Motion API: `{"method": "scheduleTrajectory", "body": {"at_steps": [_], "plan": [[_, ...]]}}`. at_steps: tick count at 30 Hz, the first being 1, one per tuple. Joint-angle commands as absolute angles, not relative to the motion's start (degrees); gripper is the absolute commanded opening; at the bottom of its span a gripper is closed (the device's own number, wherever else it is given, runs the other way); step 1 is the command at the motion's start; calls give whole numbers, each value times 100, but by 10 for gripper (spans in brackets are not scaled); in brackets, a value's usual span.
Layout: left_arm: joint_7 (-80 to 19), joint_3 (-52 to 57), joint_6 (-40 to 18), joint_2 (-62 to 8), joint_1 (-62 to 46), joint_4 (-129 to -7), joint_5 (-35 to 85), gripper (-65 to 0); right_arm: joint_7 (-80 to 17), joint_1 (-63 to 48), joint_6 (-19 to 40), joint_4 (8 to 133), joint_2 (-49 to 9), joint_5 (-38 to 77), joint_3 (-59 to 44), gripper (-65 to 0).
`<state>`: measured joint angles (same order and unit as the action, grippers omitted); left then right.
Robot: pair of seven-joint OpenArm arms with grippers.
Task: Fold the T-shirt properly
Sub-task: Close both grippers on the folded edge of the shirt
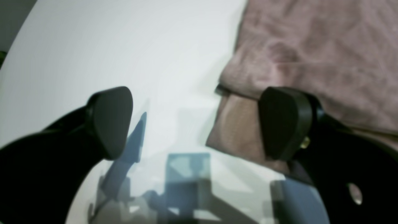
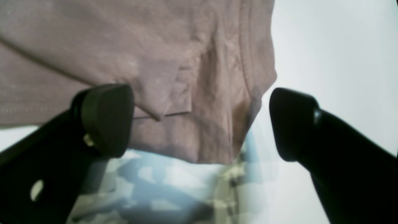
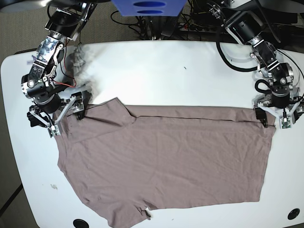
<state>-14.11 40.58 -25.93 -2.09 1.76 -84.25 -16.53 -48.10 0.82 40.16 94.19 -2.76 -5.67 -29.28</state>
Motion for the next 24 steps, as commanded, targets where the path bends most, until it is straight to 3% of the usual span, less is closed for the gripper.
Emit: {"method": "scheduleTrajectory", "body": {"at_steps": [1,12,18,24], "plan": [[-1270,3987,-2545,-286,242,-8514,-1596,-45,-4611,180,4000,9464,-347,-497,-2949,0],[-1270,3969,-2545,-277,224,-8374,-1604,-45,-4470,171,4000,9341,-347,-488,-3046,-10],[-1270,3969,-2545,-303,233,-8013,-1604,-45,-4462,171,4000,9182,-347,-488,-3046,-172],[-1270,3969,-2545,-303,233,-7846,-1596,-45,-4462,171,4000,9138,-347,-488,-3046,-281]]}}
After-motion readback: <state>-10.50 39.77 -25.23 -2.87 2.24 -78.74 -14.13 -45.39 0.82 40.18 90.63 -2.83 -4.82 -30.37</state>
